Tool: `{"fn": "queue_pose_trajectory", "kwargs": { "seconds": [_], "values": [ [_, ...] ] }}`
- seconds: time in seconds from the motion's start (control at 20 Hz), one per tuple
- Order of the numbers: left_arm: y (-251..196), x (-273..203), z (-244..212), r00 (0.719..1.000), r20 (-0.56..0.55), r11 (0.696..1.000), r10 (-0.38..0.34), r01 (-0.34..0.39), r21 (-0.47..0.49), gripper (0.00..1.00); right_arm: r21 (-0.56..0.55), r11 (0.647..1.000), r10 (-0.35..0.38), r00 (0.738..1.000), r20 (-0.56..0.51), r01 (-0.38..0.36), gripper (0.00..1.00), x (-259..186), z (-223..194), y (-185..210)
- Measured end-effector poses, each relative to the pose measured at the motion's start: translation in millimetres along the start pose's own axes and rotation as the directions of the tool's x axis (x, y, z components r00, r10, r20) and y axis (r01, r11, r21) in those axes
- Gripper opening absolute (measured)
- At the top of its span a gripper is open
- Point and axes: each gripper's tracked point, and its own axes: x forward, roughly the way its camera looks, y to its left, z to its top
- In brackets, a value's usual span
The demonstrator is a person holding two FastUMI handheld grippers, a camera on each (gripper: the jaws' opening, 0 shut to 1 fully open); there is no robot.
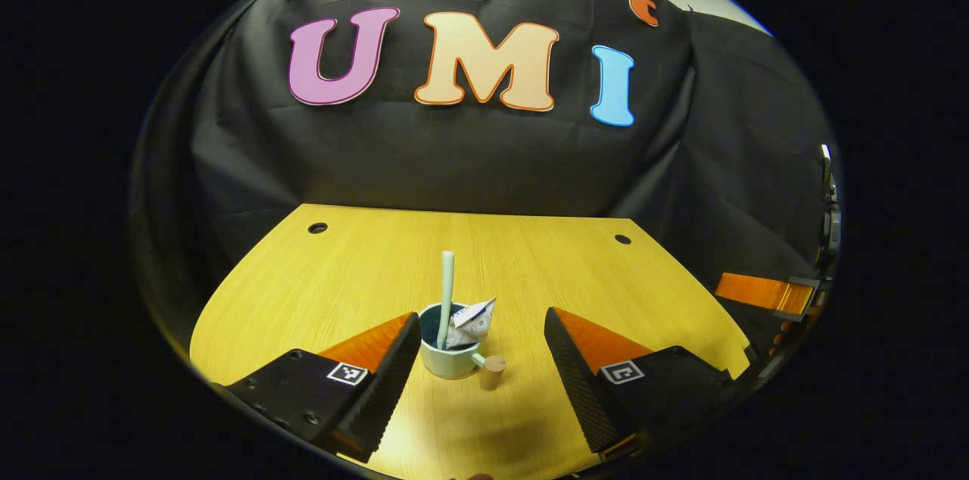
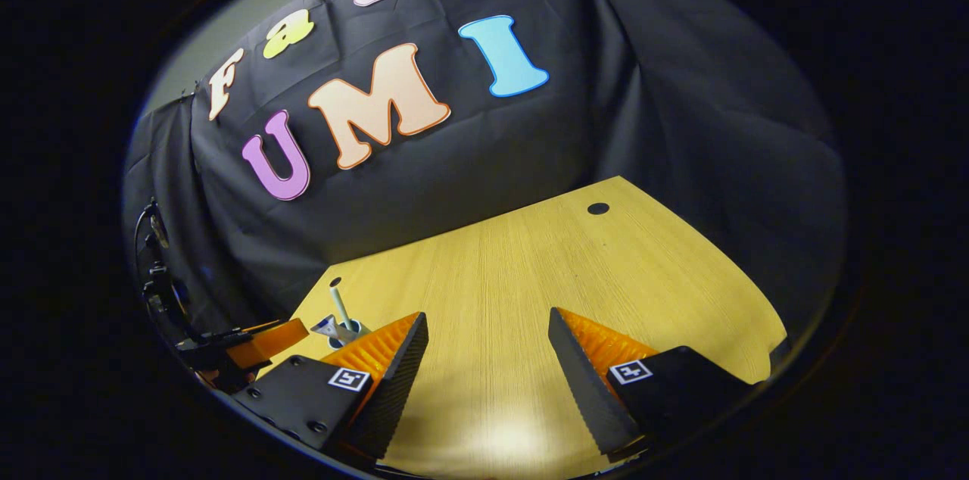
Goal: Put the toothbrush and toothpaste on the desktop into the cup, then pick up the cup and place it on the coaster on the desktop.
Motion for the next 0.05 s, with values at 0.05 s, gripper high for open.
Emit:
{"fn": "queue_pose_trajectory", "kwargs": {
  "seconds": [0.05],
  "values": [
    [0.3, -0.2, -0.3, 1.0, -0.002, 1.0, -0.006, 0.006, 0.001, 0.95, 0.0, 1.0, -0.005, 1.0, 0.002, 0.005, 0.94, -2.0, -1.8, 1.9]
  ]
}}
